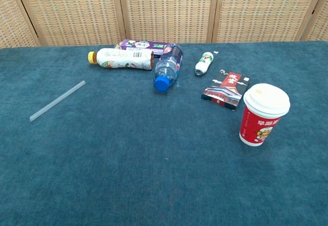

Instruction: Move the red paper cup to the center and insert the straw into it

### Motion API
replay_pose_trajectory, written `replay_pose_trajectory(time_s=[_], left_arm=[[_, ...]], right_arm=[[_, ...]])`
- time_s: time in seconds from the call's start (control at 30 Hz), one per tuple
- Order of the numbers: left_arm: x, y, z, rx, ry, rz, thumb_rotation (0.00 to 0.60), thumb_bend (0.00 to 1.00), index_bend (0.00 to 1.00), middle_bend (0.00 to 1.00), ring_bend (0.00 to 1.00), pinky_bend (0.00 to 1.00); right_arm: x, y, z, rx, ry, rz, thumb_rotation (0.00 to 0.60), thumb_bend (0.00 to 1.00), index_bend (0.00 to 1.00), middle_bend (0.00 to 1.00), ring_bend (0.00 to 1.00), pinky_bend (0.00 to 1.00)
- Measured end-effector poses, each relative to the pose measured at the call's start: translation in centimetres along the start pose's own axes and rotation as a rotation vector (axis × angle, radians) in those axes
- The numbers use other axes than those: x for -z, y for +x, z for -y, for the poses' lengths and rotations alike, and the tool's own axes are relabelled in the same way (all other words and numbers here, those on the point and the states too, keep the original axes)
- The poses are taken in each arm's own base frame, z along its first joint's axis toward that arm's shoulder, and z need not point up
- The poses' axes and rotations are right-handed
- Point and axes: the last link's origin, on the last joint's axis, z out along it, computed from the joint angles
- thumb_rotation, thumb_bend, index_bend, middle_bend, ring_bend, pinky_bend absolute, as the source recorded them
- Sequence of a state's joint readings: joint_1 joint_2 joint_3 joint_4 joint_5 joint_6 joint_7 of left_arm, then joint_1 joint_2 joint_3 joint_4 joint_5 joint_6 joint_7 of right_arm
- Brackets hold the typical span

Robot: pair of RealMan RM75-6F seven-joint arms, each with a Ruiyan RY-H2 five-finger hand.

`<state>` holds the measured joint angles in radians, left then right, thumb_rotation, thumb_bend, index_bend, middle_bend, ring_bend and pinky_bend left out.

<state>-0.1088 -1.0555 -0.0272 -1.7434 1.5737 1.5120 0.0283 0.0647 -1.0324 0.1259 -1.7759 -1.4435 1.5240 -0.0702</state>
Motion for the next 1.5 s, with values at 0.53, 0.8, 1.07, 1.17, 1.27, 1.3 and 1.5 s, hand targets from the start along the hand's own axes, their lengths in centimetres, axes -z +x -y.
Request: replay_pose_trajectory(time_s=[0.53, 0.8, 1.07, 1.17, 1.27, 1.3, 1.5], left_arm=[[-0.5, -0.1, 0.5, 0.010, 0.010, -0.030, 0.600, 0.00, 0.00, 0.00, 0.00, 0.00], [-1.2, -0.4, 0.7, 0.002, 0.033, -0.019, 0.600, 0.00, 0.00, 0.00, 0.00, 0.00], [-2.0, -0.8, 1.1, -0.005, 0.062, -0.008, 0.600, 0.00, 0.00, 0.00, 0.00, 0.00], [-2.2, -0.9, 1.1, -0.010, 0.067, -0.005, 0.600, 0.00, 0.00, 0.00, 0.00, 0.00], [-2.3, -0.9, 1.1, -0.012, 0.073, -0.004, 0.600, 0.00, 0.00, 0.00, 0.00, 0.00], [-2.3, -0.9, 1.1, -0.012, 0.074, -0.004, 0.600, 0.00, 0.00, 0.00, 0.00, 0.00], [-2.4, -0.8, 1.2, -0.011, 0.084, -0.009, 0.600, 0.00, 0.00, 0.00, 0.00, 0.00]], right_arm=[[-0.4, -1.0, 1.3, -0.002, 0.057, 0.039, 0.600, 0.00, 0.00, 0.00, 0.00, 0.00], [-2.3, -2.3, 2.9, -0.014, 0.155, 0.119, 0.600, 0.00, 0.00, 0.00, 0.00, 0.00], [-5.5, -3.2, 7.3, -0.014, 0.380, 0.241, 0.600, 0.00, 0.00, 0.00, 0.00, 0.00], [-6.8, -3.5, 9.4, -0.037, 0.482, 0.292, 0.600, 0.00, 0.00, 0.00, 0.00, 0.00], [-8.0, -4.1, 10.8, -0.044, 0.545, 0.348, 0.600, 0.00, 0.00, 0.00, 0.00, 0.00], [-8.4, -4.4, 11.2, -0.036, 0.561, 0.369, 0.600, 0.00, 0.00, 0.00, 0.00, 0.00], [-10.0, -6.0, 12.5, 0.018, 0.592, 0.469, 0.600, 0.00, 0.00, 0.01, 0.00, 0.05]])
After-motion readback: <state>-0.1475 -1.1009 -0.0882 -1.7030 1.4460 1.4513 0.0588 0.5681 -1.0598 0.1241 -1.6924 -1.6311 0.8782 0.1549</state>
